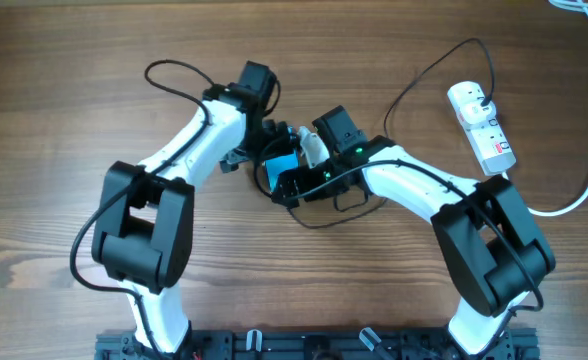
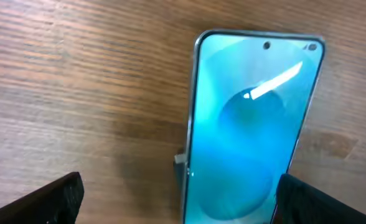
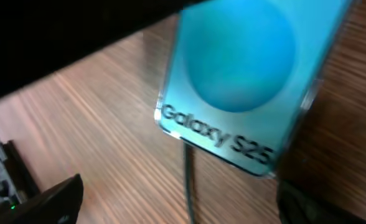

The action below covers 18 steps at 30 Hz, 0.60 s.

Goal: Plug charger to phone and switch on socket

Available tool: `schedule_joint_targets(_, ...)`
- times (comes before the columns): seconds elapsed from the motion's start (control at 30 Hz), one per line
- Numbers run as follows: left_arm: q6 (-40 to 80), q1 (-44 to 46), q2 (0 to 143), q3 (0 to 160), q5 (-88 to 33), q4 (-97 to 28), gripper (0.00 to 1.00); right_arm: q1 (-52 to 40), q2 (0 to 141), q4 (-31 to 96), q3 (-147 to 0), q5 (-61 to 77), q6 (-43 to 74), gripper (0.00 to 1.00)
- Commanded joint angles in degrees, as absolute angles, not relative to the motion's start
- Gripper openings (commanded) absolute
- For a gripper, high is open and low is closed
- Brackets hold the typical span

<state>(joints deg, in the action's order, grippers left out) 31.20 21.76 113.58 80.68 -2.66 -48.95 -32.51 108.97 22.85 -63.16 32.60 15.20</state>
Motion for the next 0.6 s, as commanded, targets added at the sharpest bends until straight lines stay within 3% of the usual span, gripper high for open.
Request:
schedule_joint_targets(0.0, 34.79, 26.35, 114.37, 80.58, -3.99, -43.18, 1.0, -34.81, 108.86, 23.59, -63.26, 34.37, 14.04, 1.0)
schedule_joint_targets(0.2, 35.24, 28.01, 114.83, 80.58, -4.84, -39.99, 1.0, -34.81, 103.13, 28.75, -63.26, 26.33, 16.47, 1.0)
schedule_joint_targets(0.47, 35.2, 29.85, 120.16, 80.58, -3.7, -38.41, 1.0, -34.81, 100.27, 29.43, -63.26, 32.95, 16.73, 1.0)
schedule_joint_targets(0.57, 35.22, 29.43, 121.3, 80.58, -1.34, -40.58, 0.94, -34.81, 100.27, 29.67, -63.26, 33.08, 16.51, 1.0)
